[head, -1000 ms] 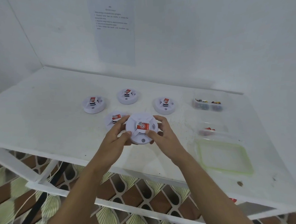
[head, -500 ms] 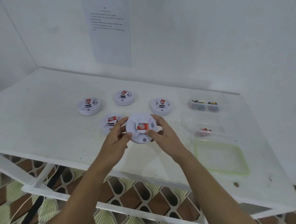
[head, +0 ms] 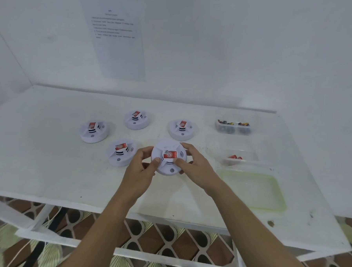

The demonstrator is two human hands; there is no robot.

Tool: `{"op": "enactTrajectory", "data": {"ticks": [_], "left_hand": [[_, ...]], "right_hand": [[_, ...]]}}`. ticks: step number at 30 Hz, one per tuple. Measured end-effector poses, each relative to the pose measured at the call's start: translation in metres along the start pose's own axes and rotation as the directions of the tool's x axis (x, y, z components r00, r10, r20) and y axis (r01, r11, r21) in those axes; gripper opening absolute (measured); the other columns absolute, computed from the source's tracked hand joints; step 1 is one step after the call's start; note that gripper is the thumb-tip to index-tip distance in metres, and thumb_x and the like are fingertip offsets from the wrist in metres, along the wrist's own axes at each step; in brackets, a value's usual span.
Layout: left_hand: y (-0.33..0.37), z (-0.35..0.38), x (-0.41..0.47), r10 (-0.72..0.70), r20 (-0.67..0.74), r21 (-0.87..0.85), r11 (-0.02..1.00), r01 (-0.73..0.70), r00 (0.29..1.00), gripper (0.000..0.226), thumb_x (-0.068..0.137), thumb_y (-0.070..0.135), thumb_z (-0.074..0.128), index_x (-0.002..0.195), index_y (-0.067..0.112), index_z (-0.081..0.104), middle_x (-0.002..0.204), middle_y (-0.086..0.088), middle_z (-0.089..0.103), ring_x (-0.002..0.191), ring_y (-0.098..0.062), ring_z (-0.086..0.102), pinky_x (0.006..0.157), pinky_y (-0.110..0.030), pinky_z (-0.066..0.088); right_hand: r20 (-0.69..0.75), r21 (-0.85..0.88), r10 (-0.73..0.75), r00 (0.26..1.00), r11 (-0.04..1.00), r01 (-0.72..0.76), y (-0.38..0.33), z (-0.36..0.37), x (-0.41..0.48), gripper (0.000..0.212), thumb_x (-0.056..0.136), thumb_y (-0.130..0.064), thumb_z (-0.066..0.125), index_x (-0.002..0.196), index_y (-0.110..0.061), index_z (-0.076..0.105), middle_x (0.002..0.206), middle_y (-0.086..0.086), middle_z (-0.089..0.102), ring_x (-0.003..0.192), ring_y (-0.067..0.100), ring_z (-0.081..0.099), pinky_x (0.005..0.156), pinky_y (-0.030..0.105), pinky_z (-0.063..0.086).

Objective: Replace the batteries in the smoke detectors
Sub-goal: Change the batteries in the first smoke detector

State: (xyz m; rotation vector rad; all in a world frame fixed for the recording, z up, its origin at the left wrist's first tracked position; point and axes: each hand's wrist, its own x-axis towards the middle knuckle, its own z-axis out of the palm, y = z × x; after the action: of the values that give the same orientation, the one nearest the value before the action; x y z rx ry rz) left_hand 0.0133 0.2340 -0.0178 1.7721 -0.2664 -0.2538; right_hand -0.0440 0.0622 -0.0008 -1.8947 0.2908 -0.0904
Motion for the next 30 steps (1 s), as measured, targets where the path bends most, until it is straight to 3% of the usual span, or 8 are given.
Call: {"op": "enactTrajectory", "data": {"ticks": [2, 5, 11, 19, 23, 27, 30], "left_hand": [[0.0, 0.008, 0.004, -0.003, -0.011, 0.039, 0.999, 0.003, 1.0, 0.035, 0.095, 0.032, 0.06, 0.129, 0.027, 0.053, 0.122, 0.012, 0.061, 0.101, -0.012, 0.062, 0.083, -0.03, 0.055], [-0.003, 0.018, 0.011, 0.004, -0.016, 0.059, 0.998, -0.003, 1.0, 0.033, 0.095, 0.031, 0.061, 0.127, 0.028, 0.055, 0.12, 0.009, 0.063, 0.097, -0.013, 0.065, 0.085, -0.034, 0.057], [-0.013, 0.029, 0.023, 0.04, -0.024, 0.193, 0.981, -0.034, 0.999, 0.034, 0.095, 0.031, 0.062, 0.128, 0.025, 0.058, 0.117, 0.007, 0.066, 0.093, -0.005, 0.065, 0.074, -0.017, 0.049], [-0.017, 0.037, 0.031, 0.09, 0.0, 0.396, 0.915, -0.083, 0.996, 0.027, 0.098, 0.027, 0.055, 0.123, 0.023, 0.062, 0.109, 0.003, 0.065, 0.09, -0.009, 0.06, 0.069, -0.009, 0.038], [-0.023, 0.037, 0.035, 0.072, 0.0, 0.459, 0.886, -0.064, 0.997, 0.026, 0.095, 0.027, 0.057, 0.117, 0.019, 0.067, 0.108, -0.002, 0.061, 0.091, -0.011, 0.056, 0.072, -0.007, 0.035], [-0.023, 0.034, 0.045, 0.035, 0.021, 0.533, 0.845, -0.041, 0.999, 0.026, 0.092, 0.03, 0.061, 0.113, 0.015, 0.067, 0.103, -0.001, 0.059, 0.092, -0.014, 0.056, 0.071, -0.018, 0.038], [-0.02, 0.026, 0.059, 0.03, 0.017, 0.538, 0.842, -0.035, 0.999, 0.032, 0.092, 0.03, 0.061, 0.121, 0.016, 0.063, 0.115, -0.001, 0.057, 0.103, -0.018, 0.057, 0.084, -0.025, 0.04]], "right_hand": [[-0.017, -0.007, 0.038, 0.999, 0.999, -0.038, 0.006, -0.005, 0.002, 0.038, 0.095, -0.034, 0.063, 0.13, -0.036, 0.05, 0.12, -0.019, 0.06, 0.108, 0.013, 0.063, 0.096, 0.04, 0.055], [-0.04, -0.002, 0.115, 0.993, 0.993, -0.115, 0.012, -0.01, 0.006, 0.05, 0.094, -0.038, 0.063, 0.138, -0.03, 0.039, 0.128, -0.006, 0.057, 0.114, 0.021, 0.062, 0.1, 0.044, 0.053], [-0.046, -0.098, 0.147, 0.988, 0.984, -0.15, 0.018, -0.01, 0.014, 0.042, 0.1, -0.04, 0.056, 0.13, -0.018, 0.039, 0.118, -0.003, 0.057, 0.102, 0.014, 0.059, 0.086, 0.029, 0.05], [-0.065, -0.253, 0.135, 0.989, 0.956, -0.148, 0.03, -0.005, 0.026, 0.036, 0.095, -0.045, 0.057, 0.121, -0.022, 0.045, 0.116, 0.001, 0.062, 0.11, 0.025, 0.058, 0.091, 0.042, 0.051], [-0.074, -0.308, 0.126, 0.989, 0.941, -0.143, 0.033, -0.006, 0.034, 0.038, 0.094, -0.043, 0.058, 0.119, -0.015, 0.052, 0.118, 0.002, 0.054, 0.11, 0.023, 0.052, 0.093, 0.037, 0.046], [-0.059, -0.346, 0.158, 0.986, 0.923, -0.168, 0.038, -0.009, 0.042, 0.042, 0.089, -0.05, 0.059, 0.112, -0.015, 0.053, 0.113, 0.002, 0.053, 0.103, 0.023, 0.056, 0.087, 0.041, 0.052], [-0.043, -0.366, 0.159, 0.986, 0.916, -0.163, 0.039, -0.014, 0.046, 0.055, 0.092, -0.053, 0.057, 0.131, -0.016, 0.048, 0.13, 0.001, 0.05, 0.117, 0.024, 0.053, 0.098, 0.045, 0.048]]}}
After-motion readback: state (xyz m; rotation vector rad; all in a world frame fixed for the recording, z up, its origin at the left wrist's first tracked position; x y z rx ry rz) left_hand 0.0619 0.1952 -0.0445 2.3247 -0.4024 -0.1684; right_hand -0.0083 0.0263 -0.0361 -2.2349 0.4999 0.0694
